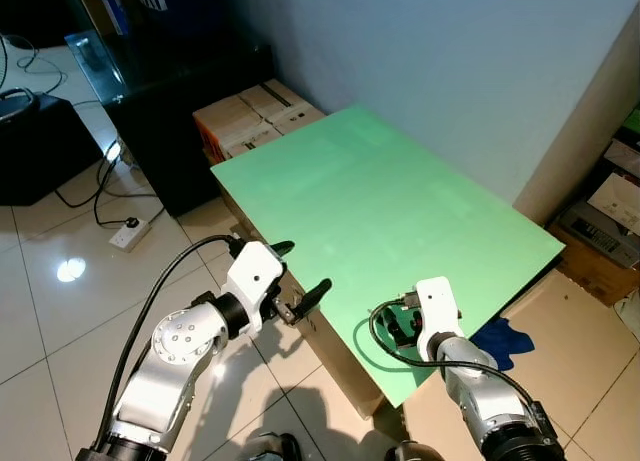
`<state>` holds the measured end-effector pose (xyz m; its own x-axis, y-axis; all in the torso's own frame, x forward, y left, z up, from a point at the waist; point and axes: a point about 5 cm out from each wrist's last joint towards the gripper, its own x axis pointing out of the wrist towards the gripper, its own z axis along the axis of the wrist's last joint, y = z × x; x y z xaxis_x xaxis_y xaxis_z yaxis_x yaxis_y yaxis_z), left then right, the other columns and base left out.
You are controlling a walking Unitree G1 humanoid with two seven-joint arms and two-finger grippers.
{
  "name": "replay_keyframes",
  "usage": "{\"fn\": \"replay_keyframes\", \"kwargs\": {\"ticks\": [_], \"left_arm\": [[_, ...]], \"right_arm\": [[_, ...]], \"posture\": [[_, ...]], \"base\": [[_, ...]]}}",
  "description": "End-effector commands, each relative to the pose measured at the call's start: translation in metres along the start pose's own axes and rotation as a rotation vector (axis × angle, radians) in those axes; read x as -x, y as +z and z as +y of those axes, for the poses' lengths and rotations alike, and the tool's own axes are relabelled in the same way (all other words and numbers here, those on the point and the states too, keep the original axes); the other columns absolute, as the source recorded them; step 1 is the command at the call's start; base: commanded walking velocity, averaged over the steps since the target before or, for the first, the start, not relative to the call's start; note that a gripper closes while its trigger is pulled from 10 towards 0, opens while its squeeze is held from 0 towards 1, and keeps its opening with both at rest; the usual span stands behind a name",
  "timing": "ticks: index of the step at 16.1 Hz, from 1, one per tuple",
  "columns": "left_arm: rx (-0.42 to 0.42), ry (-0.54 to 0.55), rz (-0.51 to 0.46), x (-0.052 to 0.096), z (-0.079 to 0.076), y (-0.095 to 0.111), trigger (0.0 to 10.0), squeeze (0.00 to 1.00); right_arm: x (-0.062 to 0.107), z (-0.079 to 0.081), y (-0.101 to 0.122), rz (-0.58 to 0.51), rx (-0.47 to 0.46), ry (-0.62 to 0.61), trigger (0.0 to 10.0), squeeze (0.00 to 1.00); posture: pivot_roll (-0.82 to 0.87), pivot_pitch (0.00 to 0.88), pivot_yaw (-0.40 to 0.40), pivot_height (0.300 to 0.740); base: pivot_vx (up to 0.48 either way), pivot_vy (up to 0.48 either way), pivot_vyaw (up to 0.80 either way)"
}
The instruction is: Hang keys on a hook
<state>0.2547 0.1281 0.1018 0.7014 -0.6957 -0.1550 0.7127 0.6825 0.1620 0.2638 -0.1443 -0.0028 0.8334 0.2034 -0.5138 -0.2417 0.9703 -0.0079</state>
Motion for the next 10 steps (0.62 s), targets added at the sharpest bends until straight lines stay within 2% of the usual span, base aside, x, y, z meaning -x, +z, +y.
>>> {"fn": "replay_keyframes", "kwargs": {"ticks": [1, 6, 7, 8, 9, 10], "left_arm": [[-0.003, 0.000, 0.006, 0.0041, 0.0005, 0.0007, 10.0, 0.00], [-0.014, -0.001, 0.007, 0.0048, 0.0007, 0.0027, 10.0, 0.00], [-0.012, 0.001, 0.006, 0.0054, 0.0009, 0.0029, 10.0, 0.00], [-0.013, 0.001, 0.005, 0.0050, 0.0017, 0.0038, 10.0, 0.00], [-0.014, 0.000, 0.003, 0.0044, 0.0021, 0.0045, 10.0, 0.00], [-0.018, -0.001, 0.000, 0.0037, 0.0018, 0.0052, 10.0, 0.00]], "right_arm": [[-0.0010, 0.0011, -0.0013, 0.004, -0.016, -0.009, 10.0, 1.00], [-0.0029, -0.0021, -0.0081, 0.032, -0.066, -0.009, 10.0, 1.00], [-0.0035, -0.0021, -0.0095, 0.045, -0.065, -0.011, 10.0, 0.95], [-0.0046, -0.0018, -0.0094, 0.050, -0.068, -0.007, 10.0, 0.00], [-0.0050, -0.0019, -0.0092, 0.054, -0.059, -0.010, 8.5, 0.00], [-0.0052, -0.0016, -0.0099, 0.057, -0.057, -0.008, 0.0, 0.00]], "posture": [[-0.06, 0.148, 0.077, 0.740], [-0.05, 0.136, 0.075, 0.740], [-0.05, 0.128, 0.077, 0.740], [-0.05, 0.128, 0.077, 0.740], [-0.05, 0.129, 0.077, 0.740], [-0.05, 0.130, 0.079, 0.740]], "base": [[0.000, 0.000, 0.00], [0.000, 0.000, 0.00], [0.000, 0.000, 0.00], [0.000, 0.000, 0.00], [0.000, 0.000, 0.00], [0.000, 0.000, 0.00]]}}
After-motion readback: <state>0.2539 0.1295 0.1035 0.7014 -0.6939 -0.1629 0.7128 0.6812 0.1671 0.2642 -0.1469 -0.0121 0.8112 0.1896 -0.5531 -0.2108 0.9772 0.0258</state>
